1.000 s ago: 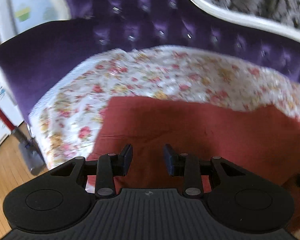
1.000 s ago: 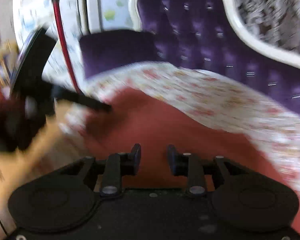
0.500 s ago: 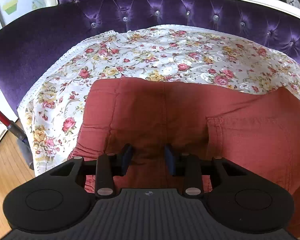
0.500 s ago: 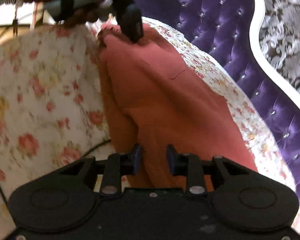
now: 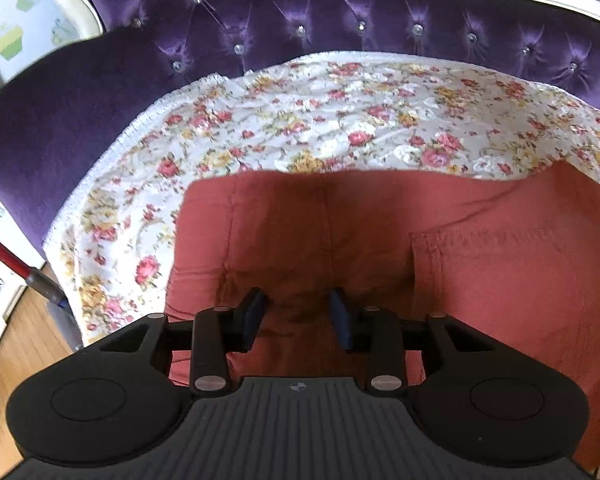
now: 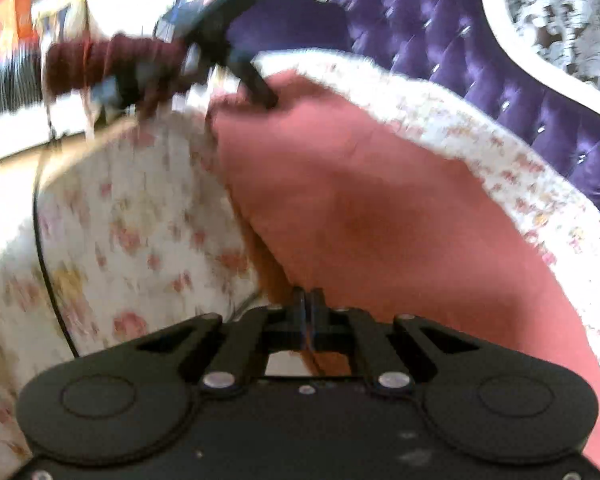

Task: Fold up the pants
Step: 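Smooth the folded trousers flat with the right gripper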

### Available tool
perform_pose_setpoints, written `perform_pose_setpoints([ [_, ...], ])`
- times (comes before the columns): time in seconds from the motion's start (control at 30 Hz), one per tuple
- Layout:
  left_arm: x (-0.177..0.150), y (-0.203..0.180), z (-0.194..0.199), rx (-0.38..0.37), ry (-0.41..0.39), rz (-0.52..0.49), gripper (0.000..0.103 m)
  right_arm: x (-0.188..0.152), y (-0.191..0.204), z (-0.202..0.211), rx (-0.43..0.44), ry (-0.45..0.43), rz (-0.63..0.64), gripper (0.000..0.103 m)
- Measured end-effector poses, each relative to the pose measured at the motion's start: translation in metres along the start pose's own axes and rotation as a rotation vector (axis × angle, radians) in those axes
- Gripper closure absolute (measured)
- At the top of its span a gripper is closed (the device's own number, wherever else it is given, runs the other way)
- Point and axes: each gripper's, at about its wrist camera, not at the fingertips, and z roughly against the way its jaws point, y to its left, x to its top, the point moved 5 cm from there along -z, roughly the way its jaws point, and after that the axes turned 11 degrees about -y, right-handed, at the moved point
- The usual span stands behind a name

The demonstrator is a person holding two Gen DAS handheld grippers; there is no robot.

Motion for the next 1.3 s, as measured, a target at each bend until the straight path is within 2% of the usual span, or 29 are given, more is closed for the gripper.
perform_pose_setpoints([
  [0.07,0.006,-0.007,0.014,-0.009,-0.039,-0.014,0.067,-0.015,0.014,-0.019,-0.020,0.067,0.109,0.098],
  [0.13,0.011,-0.017,0.030,-0.043,-0.080,-0.032,0.067,-0.018,0.023,-0.025,-0.027,0.075,0.168,0.098],
  [0.23,0.017,-0.042,0.047,-0.116,-0.136,-0.051,0.067,-0.013,0.015,-0.020,-0.009,0.073,0.109,0.098],
  [0.3,0.018,-0.059,0.047,-0.176,-0.146,-0.049,0.067,-0.013,0.010,-0.018,0.004,0.074,0.068,0.098],
  [0.37,0.014,-0.073,0.040,-0.224,-0.125,-0.043,0.067,-0.012,0.005,-0.017,0.010,0.077,0.023,0.098],
  [0.47,-0.010,-0.087,0.019,-0.255,-0.023,-0.054,0.067,-0.006,-0.002,-0.018,0.018,0.075,-0.051,0.096],
  [0.53,-0.020,-0.088,0.020,-0.255,-0.050,-0.059,0.066,0.005,-0.011,-0.011,0.028,0.048,-0.118,0.091],
  [0.57,-0.022,-0.087,0.022,-0.257,-0.050,-0.062,0.066,0.013,-0.019,-0.006,0.034,0.022,-0.162,0.082],
  [0.63,-0.024,-0.084,0.024,-0.269,-0.041,-0.043,0.066,0.032,-0.038,0.002,0.024,-0.038,-0.232,0.071],
  [0.73,-0.023,-0.082,0.024,-0.280,-0.040,-0.023,0.066,0.059,-0.079,-0.007,-0.031,-0.106,-0.303,0.067],
  [0.83,-0.021,-0.083,0.024,-0.272,-0.043,-0.028,0.066,0.078,-0.123,-0.039,-0.095,-0.145,-0.331,0.064],
  [0.93,-0.024,-0.083,0.027,-0.269,-0.054,-0.037,0.066,0.087,-0.158,-0.083,-0.137,-0.124,-0.346,0.064],
  [1.03,-0.024,-0.082,0.026,-0.278,-0.055,-0.028,0.066,0.089,-0.176,-0.118,-0.117,-0.092,-0.340,0.064],
  [1.2,-0.024,-0.081,0.026,-0.279,-0.058,-0.024,0.066,0.083,-0.180,-0.139,-0.095,-0.061,-0.304,0.065],
  [1.23,-0.024,-0.082,0.026,-0.278,-0.060,-0.025,0.066,0.083,-0.176,-0.136,-0.081,-0.069,-0.299,0.070],
  [1.27,-0.024,-0.082,0.026,-0.277,-0.061,-0.025,0.066,0.083,-0.170,-0.131,-0.059,-0.080,-0.292,0.082],
  [1.3,-0.024,-0.082,0.026,-0.276,-0.061,-0.024,0.066,0.084,-0.161,-0.127,-0.037,-0.080,-0.278,0.085],
])
